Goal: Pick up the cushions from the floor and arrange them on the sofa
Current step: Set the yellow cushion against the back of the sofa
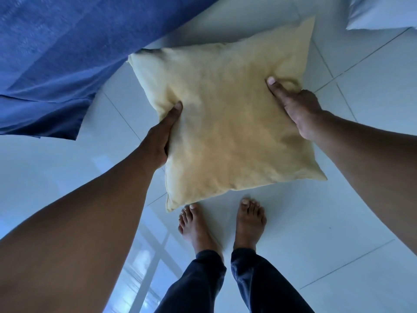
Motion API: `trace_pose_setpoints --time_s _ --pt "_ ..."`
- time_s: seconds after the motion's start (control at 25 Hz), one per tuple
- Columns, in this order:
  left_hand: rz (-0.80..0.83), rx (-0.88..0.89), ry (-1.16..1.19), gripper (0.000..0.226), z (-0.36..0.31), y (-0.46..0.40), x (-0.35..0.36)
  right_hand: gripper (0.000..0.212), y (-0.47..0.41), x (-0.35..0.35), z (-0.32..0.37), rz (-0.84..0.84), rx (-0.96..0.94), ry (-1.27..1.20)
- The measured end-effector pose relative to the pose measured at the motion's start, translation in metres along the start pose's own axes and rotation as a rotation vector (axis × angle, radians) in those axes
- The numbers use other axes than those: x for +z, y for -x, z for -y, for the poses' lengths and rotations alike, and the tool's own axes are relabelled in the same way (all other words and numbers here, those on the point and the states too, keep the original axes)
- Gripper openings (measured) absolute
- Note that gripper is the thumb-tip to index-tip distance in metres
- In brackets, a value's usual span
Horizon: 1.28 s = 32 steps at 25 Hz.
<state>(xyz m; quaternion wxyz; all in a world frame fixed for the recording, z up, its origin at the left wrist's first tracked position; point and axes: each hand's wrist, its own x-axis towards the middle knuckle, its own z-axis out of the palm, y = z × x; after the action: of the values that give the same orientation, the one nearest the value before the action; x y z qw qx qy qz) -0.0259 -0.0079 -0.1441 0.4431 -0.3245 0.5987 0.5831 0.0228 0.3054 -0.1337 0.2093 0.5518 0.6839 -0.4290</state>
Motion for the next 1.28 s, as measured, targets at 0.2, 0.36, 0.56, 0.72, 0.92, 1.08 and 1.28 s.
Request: trace_pose_setpoints --time_s 0.2,0.36,0.56,0.72,0.92,1.08,1.28 --pt "-0.046 -0.008 -0.010 0.087 -0.001 0.052 0.012 0.117 0.036 -0.028 -0.005 0.030 -0.035 -0.109" --pt "-0.056 -0.040 -0.002 0.096 -0.008 0.120 0.021 0.111 0.098 -0.067 -0.008 0.045 -0.004 -0.174" --pt "-0.009 -0.031 -0.027 0.093 -0.027 0.230 0.032 0.080 0.191 -0.133 -0.003 0.037 -0.045 -0.265" --pt "0.005 -0.013 -0.027 0.070 -0.054 0.324 0.038 0.074 0.266 -0.182 0.018 0.028 -0.062 -0.326" --pt "0.001 0.070 -0.012 0.068 -0.108 0.454 0.030 0.071 0.379 -0.248 0.066 0.062 -0.151 -0.409" --pt "-0.040 0.197 0.052 0.064 -0.148 0.538 0.018 0.054 0.454 -0.280 0.118 0.083 -0.254 -0.488" --pt "-0.146 0.332 0.141 0.056 -0.192 0.602 0.006 0.043 0.512 -0.304 0.192 0.138 -0.407 -0.528"
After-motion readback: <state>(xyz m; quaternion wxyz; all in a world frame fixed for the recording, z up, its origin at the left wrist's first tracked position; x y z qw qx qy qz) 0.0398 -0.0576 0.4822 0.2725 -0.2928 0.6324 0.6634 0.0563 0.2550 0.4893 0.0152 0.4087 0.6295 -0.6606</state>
